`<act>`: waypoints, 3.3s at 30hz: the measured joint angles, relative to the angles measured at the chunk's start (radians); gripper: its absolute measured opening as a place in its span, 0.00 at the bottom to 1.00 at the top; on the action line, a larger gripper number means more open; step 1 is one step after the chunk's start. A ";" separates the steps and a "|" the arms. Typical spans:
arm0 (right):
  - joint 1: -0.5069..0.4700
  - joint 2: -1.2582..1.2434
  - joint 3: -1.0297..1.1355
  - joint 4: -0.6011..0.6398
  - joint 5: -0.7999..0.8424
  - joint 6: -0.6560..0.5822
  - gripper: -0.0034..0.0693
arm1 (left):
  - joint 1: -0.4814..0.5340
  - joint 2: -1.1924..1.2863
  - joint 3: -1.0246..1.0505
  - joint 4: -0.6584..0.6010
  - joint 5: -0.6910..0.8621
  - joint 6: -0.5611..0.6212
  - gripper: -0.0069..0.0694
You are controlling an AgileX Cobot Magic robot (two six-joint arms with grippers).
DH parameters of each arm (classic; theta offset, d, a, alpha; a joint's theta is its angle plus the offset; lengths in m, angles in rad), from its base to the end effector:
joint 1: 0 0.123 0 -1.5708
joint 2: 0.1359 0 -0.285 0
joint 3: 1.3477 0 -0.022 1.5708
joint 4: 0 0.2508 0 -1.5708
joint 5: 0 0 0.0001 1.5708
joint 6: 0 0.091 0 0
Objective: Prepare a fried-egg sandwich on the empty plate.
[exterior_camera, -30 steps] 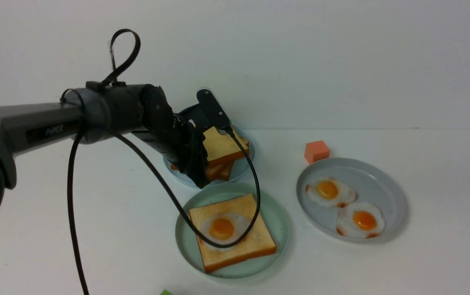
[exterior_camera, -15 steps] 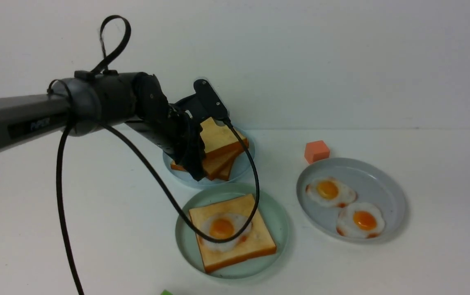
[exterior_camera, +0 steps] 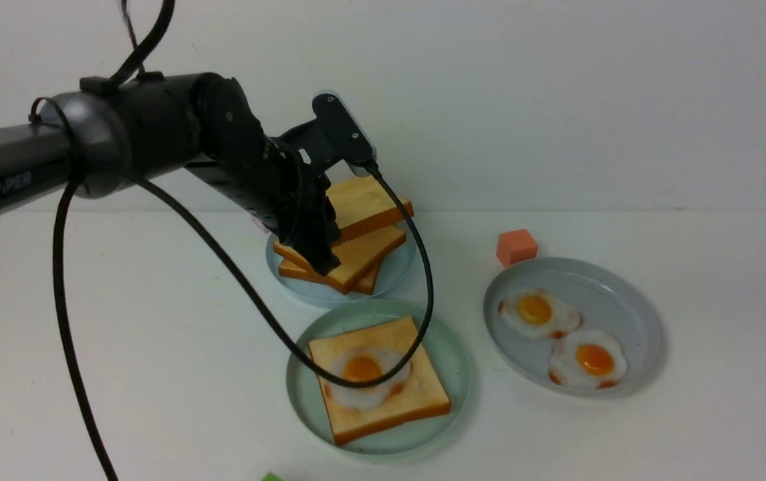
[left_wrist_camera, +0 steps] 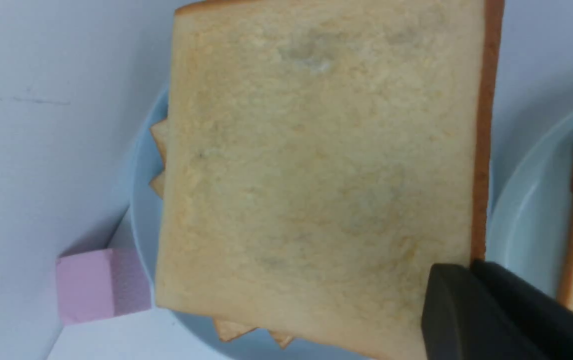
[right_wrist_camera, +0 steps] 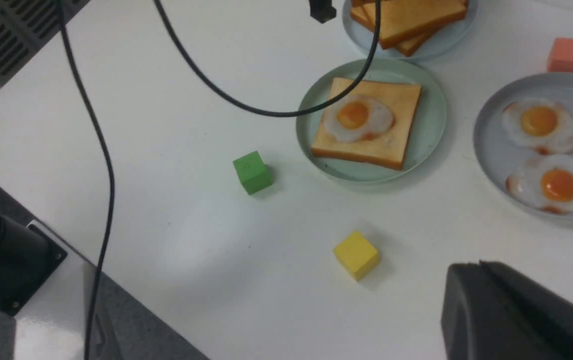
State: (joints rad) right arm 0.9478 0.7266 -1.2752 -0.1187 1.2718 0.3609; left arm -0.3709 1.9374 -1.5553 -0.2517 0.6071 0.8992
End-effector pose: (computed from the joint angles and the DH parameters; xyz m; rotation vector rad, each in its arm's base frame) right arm 0.0528 0.0558 0.4524 -0.6303 2.1730 0.5772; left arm 0.4058 -0.1717 0.2510 1.2917 2.0769 -0.0337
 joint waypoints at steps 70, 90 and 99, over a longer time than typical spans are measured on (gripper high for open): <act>0.000 -0.038 0.000 -0.185 0.000 0.000 0.18 | -0.398 -1.019 0.499 0.166 -0.045 -0.858 0.07; 0.000 -0.038 0.000 -0.177 0.000 0.000 0.22 | -0.398 -1.640 1.175 0.148 -0.271 -0.865 0.07; -0.033 -0.038 0.000 -0.172 0.000 0.000 0.23 | -0.398 -1.640 1.256 0.147 -0.268 -0.865 0.07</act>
State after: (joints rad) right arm 0.9146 0.6889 -1.2752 -0.2912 1.2721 0.3609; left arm -0.7691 0.2971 -0.2990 -0.1046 0.3389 0.0341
